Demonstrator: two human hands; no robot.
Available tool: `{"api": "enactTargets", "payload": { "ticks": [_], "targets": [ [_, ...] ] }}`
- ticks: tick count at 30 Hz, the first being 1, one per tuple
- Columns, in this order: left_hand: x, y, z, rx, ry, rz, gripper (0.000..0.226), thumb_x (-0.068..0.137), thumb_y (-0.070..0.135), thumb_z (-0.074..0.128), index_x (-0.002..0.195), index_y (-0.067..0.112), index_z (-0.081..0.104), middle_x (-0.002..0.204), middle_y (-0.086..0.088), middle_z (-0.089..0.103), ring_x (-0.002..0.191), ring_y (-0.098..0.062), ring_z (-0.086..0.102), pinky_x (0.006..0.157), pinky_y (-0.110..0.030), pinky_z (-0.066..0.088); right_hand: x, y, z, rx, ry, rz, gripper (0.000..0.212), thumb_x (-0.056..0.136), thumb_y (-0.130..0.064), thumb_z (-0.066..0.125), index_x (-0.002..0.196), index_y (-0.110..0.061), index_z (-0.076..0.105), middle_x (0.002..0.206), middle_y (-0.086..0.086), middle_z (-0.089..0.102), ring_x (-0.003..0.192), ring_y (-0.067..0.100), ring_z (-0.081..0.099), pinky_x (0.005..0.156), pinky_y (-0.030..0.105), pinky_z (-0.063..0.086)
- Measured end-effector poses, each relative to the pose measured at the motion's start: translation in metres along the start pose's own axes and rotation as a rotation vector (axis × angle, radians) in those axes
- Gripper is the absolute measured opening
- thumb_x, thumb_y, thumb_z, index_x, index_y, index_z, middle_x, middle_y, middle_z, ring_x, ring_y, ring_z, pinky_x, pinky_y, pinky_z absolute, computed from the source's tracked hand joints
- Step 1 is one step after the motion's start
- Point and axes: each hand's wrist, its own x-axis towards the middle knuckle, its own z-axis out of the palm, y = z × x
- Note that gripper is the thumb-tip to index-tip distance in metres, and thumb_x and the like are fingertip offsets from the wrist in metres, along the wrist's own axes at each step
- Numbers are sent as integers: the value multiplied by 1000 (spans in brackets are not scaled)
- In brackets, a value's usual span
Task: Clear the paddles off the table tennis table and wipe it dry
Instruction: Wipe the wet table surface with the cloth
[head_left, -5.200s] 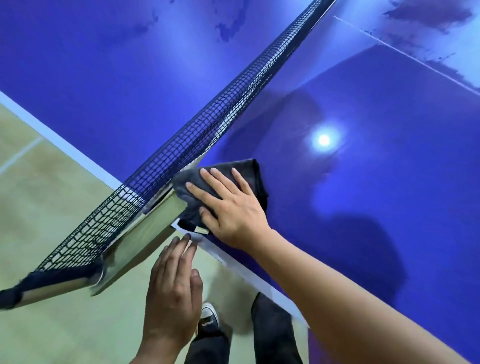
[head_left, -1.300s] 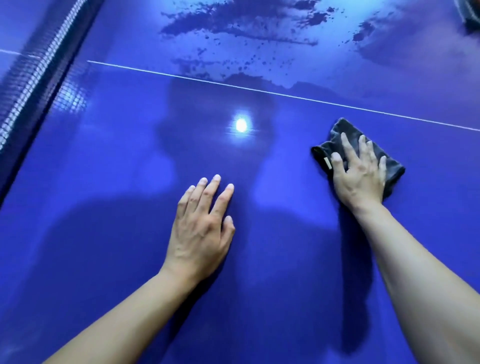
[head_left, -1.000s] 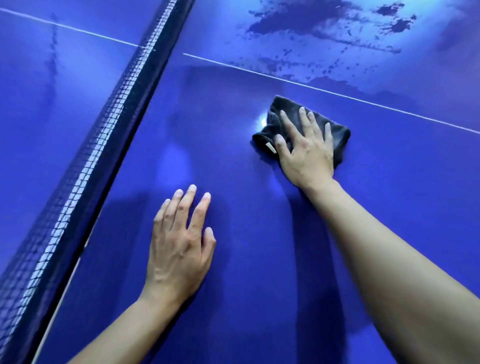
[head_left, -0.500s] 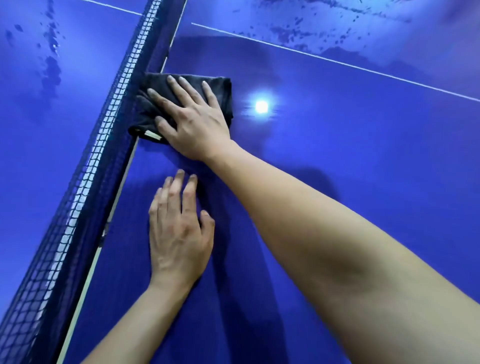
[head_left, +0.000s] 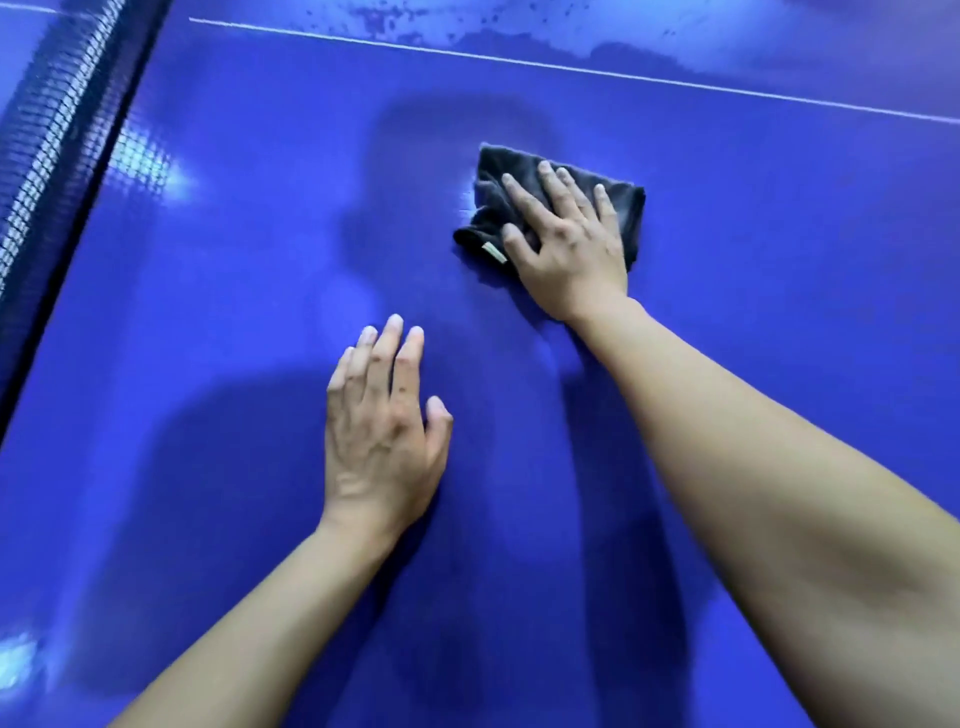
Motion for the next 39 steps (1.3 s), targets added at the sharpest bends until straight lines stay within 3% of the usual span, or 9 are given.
{"api": "enactTargets", "payload": {
  "ticks": [5,9,14,19,25,30,35,39],
  "targets": [
    [-5,38,20,29,-42,45,57,93,20,54,148,6,44,158,-13,38,148,-35,31,122,-48,22,-62,129,-32,-46,15,201,60,98,-58,27,157,-47,27,169,1,21,156,13,13,128,46,2],
    [-14,47,28,36,-56,57,53,96,16,54,147,4,45,156,-15,40,147,-37,32,121,-48,24,-111,193,-51,-42,62,370,62,98,-59,28,157,-43,29,169,3,21,156,14,13,128,47,2],
    [-19,37,18,11,-20,60,52,96,17,54,146,5,47,155,-17,41,145,-39,35,119,-50,28,-124,206,-56,-67,73,443,64,98,-59,27,159,-39,28,169,7,20,157,17,13,127,48,2],
    [-31,-15,-1,22,4,34,55,95,24,47,146,5,48,155,-16,42,145,-37,36,119,-51,30,-125,192,-50,-63,84,477,70,95,-63,21,160,-37,27,169,10,20,157,20,11,127,51,1],
    [-25,-98,-28,10,35,-36,56,94,25,46,146,4,47,156,-17,40,146,-38,34,119,-53,28,-89,77,-19,-82,101,333,67,96,-58,22,159,-36,29,168,11,22,156,22,15,127,52,5],
    [-25,-161,-51,0,53,-71,56,94,25,47,146,6,47,156,-18,38,146,-38,33,119,-54,28,-52,-77,22,-106,94,59,66,97,-56,24,159,-33,33,167,8,27,156,21,19,126,53,7],
    [-31,-227,-72,7,87,-139,54,93,26,46,143,7,51,155,-20,39,142,-40,37,116,-54,30,-27,-245,67,-73,9,-176,60,100,-55,32,159,-41,27,170,1,20,157,15,13,126,50,4],
    [-41,-249,-81,3,64,-147,55,91,26,45,143,8,52,154,-19,40,141,-41,38,118,-54,29,-9,-332,86,-59,-74,-368,58,101,-53,33,159,-43,27,170,-2,18,157,12,10,126,49,0]
  ]
}}
